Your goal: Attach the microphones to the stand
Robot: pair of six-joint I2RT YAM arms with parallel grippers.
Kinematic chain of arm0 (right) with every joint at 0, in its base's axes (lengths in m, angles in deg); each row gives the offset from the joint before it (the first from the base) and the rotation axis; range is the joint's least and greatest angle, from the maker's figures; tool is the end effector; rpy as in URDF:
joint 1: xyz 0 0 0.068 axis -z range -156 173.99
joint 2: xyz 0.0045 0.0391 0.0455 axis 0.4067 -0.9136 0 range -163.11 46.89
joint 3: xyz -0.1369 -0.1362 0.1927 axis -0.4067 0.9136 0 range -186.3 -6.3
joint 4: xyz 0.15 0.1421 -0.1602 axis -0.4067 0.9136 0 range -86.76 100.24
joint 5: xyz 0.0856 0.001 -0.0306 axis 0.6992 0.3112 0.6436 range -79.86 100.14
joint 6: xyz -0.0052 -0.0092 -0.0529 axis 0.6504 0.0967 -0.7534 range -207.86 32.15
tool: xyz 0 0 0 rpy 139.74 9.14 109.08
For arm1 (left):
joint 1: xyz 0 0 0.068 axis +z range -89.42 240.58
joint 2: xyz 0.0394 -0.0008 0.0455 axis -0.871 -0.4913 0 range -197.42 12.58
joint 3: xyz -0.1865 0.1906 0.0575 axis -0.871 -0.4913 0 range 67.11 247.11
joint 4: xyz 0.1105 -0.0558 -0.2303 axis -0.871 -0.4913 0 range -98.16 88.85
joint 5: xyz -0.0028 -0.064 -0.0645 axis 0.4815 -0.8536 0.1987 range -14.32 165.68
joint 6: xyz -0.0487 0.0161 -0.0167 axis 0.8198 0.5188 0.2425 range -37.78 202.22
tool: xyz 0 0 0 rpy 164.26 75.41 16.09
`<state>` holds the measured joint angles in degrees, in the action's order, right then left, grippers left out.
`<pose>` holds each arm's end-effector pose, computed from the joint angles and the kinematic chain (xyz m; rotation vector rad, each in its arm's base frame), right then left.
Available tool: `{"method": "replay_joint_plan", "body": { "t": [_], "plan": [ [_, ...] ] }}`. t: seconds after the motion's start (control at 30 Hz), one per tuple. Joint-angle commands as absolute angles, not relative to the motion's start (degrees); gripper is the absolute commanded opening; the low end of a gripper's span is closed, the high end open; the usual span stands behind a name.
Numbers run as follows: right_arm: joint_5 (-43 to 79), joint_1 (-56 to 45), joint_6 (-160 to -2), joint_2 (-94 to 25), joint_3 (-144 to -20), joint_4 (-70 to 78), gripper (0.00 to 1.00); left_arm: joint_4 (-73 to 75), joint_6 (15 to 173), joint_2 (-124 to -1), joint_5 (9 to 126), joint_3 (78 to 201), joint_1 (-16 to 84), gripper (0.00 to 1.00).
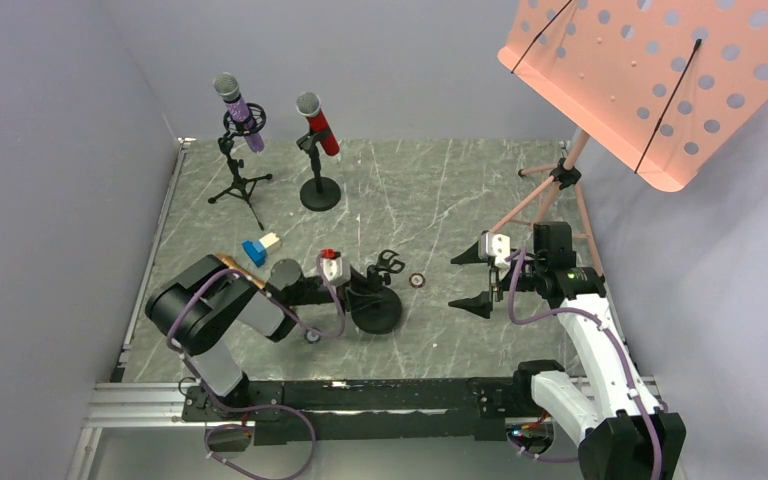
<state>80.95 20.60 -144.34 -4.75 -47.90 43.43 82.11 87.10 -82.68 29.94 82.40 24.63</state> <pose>0.1604 0.0432 0.2709 -1.3432 1.3734 0.8820 0.1832 -0.1642 0.1512 1.0521 1.2717 -1.1523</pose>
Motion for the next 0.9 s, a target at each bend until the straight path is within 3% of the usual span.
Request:
{"method": "replay_joint_plan", "body": {
  "t": [0.0,0.17,0.27,0.33,0.6,0.87],
  "plan": [
    [82.6,20.8,-145.0,-4.0,-47.8,41.1,0.92,87.2,95.5,-85.6,12.7,90.6,25.3,0.01],
    [82.5,20.9,-145.0,-4.2,-47.6,41.0,0.92,86.2,94.9,-90.4,13.0,95.1,25.3,0.03],
    [82.2,20.9,-145.2,-4.3,-47.6,41.1,0.92,82.2,91.2,-92.5,16.4,96.4,25.3,0.10],
    [82.1,20.9,-145.2,-4.3,-47.5,41.0,0.92,80.3,88.6,-93.1,19.3,95.9,25.3,0.23],
    [82.1,20.9,-145.5,-4.8,-47.6,41.3,0.92,82.4,83.0,-86.8,30.5,88.0,25.3,0.96],
    [82.0,20.8,-146.4,-6.1,-47.8,41.5,0.90,76.9,79.9,-70.8,40.8,76.0,23.1,0.99]
  ]
}}
